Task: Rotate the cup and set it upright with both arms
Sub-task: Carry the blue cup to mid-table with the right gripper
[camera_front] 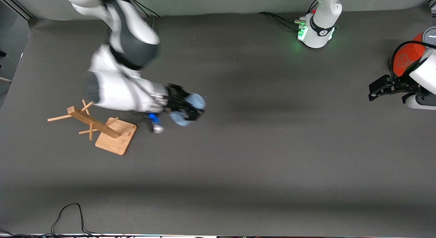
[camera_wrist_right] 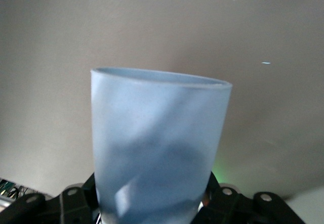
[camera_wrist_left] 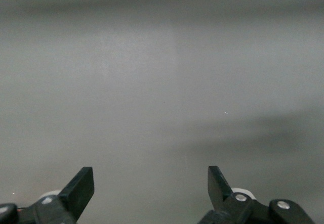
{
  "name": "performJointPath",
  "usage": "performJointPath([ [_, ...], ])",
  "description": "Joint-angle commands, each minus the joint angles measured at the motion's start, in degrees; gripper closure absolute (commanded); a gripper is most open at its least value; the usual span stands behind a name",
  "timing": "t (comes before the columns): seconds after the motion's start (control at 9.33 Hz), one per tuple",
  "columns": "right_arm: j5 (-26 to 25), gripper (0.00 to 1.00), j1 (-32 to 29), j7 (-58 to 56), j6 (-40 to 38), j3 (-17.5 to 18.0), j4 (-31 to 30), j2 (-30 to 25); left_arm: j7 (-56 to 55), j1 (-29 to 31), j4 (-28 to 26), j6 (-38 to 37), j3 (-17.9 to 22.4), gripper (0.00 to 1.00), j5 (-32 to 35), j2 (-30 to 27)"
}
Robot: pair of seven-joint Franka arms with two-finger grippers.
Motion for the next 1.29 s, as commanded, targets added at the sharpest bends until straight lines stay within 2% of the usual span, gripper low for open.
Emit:
performJointPath([
  [0.0,-3.5,1.0,5.3,3.5,9.0,-0.9,10.9,12.2,0.7,0.0,-0.1,0.5,0.3,0.0,-0.7,-0.2],
  [0.11,-4.9,1.0,7.5,3.7,14.2,-0.9,13.9,17.3,0.8,0.0,-0.1,0.5,0.3,0.0,-0.8,-0.2],
  [0.32,-7.1,1.0,13.1,5.7,30.2,-1.2,16.9,27.1,0.8,0.2,-0.1,0.6,0.3,0.0,-0.8,-0.1],
  [0.43,-7.3,1.0,14.3,5.8,34.7,-1.2,17.5,30.1,0.8,0.1,-0.1,0.9,0.4,0.0,-0.8,-0.2],
  [0.54,-7.5,1.0,15.6,5.7,36.9,-1.3,17.3,31.9,0.7,0.1,-0.1,0.8,0.3,0.0,-0.5,-0.2],
  [0.75,-11.8,1.0,17.3,5.9,39.0,-1.5,16.9,34.3,0.8,0.5,-0.7,0.7,0.8,0.0,-0.8,0.0],
  [0.86,-12.4,0.75,17.3,5.9,39.0,-1.5,16.8,34.4,0.7,0.5,-0.6,0.7,0.8,0.0,-0.9,0.1],
  [1.07,-12.7,0.0,17.3,5.9,39.0,-1.6,16.8,34.1,-0.3,0.5,-1.1,-0.5,0.9,0.0,-0.8,0.2],
  [1.18,-13.3,0.0,17.3,5.9,38.7,-1.6,16.7,33.6,-0.4,0.9,-1.6,-0.9,0.9,0.0,-0.7,0.3],
])
